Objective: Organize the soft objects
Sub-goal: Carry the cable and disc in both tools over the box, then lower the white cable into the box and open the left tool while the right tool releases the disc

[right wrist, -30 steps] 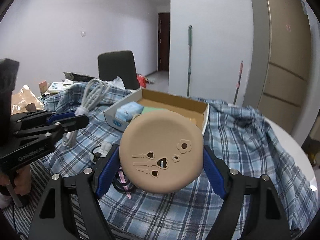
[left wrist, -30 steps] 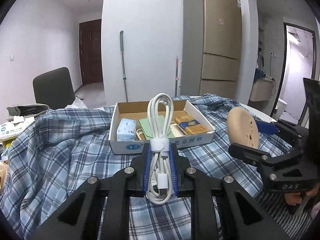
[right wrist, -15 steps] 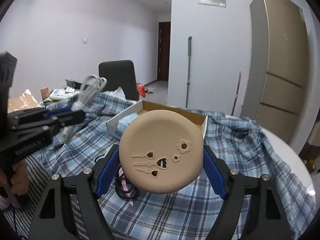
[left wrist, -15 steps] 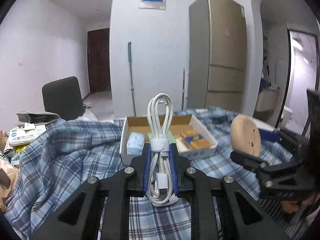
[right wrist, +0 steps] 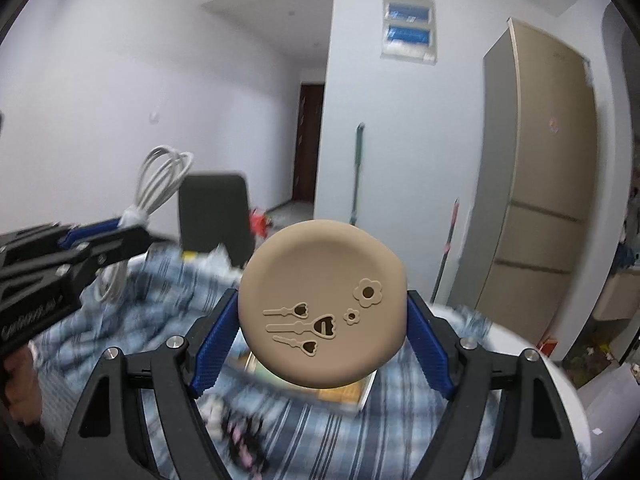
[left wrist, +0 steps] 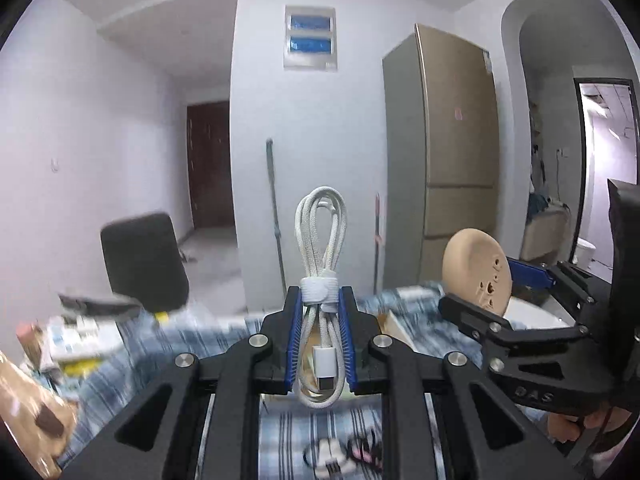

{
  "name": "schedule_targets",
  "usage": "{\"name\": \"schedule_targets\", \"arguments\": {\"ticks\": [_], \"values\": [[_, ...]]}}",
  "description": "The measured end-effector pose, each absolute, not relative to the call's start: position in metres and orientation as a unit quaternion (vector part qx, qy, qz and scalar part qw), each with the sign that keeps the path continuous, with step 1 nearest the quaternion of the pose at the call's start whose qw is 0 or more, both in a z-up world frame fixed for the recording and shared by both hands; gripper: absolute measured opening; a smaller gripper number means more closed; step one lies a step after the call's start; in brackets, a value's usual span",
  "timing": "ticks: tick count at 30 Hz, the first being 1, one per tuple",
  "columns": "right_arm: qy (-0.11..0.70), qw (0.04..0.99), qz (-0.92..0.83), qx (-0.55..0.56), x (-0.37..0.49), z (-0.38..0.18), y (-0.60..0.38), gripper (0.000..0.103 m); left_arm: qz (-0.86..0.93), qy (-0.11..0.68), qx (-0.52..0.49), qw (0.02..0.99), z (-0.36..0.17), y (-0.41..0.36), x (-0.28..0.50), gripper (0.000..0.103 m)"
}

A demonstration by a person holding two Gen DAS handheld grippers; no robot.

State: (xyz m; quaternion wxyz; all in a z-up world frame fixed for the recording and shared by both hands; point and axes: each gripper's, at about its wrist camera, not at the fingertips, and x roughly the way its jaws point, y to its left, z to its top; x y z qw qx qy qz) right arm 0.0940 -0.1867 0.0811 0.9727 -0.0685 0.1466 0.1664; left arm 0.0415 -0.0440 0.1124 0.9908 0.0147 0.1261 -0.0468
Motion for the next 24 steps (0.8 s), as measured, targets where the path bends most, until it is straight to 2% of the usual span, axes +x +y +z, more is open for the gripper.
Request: {"name": "schedule_targets", "arguments": {"ticks": [6, 10, 16, 24], "values": [[0.107, 0.982, 0.144, -0.062, 0.123, 0.112, -0.177, 0.079, -0.046, 0.122, -0.028, 0.991, 0.139, -0.037, 0.078, 0.019], [0.116, 0.984, 0.133, -0.037, 0.150, 0.110, -0.176, 0.079, -0.038, 0.117, -0.029, 0.992, 0.145, -0.036, 0.104, 0.019], [0.156, 0.981, 0.113, 0.000, 0.183, 0.081, -0.183, 0.079, -0.049, 0.146, -0.053, 0.987, 0.134, -0.030, 0.147, 0.019], [0.219, 0.968, 0.122, -0.005, 0.215, 0.039, -0.172, 0.079, -0.042, 0.209, -0.041, 0.976, 0.087, -0.028, 0.187, 0.019]]}}
